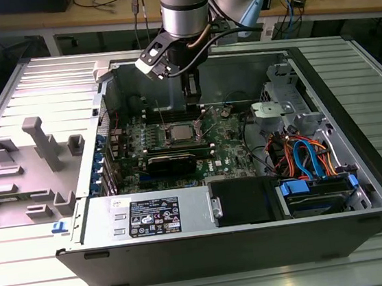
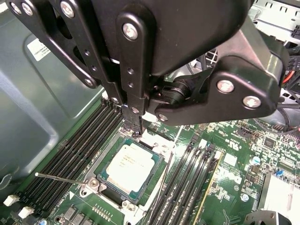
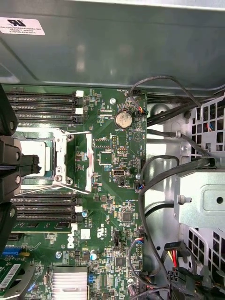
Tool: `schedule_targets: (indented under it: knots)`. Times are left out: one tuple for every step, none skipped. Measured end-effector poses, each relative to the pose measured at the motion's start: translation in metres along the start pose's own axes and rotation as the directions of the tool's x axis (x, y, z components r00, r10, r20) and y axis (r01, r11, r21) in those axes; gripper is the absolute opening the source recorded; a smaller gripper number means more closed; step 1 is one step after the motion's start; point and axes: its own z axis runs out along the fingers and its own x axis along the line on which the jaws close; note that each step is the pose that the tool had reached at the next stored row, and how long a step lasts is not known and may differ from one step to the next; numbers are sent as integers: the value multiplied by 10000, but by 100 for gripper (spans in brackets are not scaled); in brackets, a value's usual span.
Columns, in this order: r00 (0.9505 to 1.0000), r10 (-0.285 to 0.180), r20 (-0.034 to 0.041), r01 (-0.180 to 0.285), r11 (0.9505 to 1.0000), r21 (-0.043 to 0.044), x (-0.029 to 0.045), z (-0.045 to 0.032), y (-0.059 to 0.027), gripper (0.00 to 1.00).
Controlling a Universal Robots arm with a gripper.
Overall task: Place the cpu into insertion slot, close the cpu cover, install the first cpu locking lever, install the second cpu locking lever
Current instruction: 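Close the cpu cover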
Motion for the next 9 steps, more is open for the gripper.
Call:
schedule_targets:
  knots:
    - [10000,0,1,0,10000,-1,0,0,0,11]
    - [10000,0,0,0,10000,-1,0,0,0,11]
    - [10000,0,1,0,10000,0,0,0,0,11]
    - [10000,0,1,0,10000,0,0,0,0,11]
    - [10000,0,1,0,10000,0,0,0,0,11]
    - [10000,0,2,0,10000,0,0,0,3,11]
    - [10000,-1,2,1,10000,0,0,0,9,11]
    - [10000,0,2,0,10000,0,-1,1,29,11]
    - [10000,0,2,0,10000,0,-1,1,45,11]
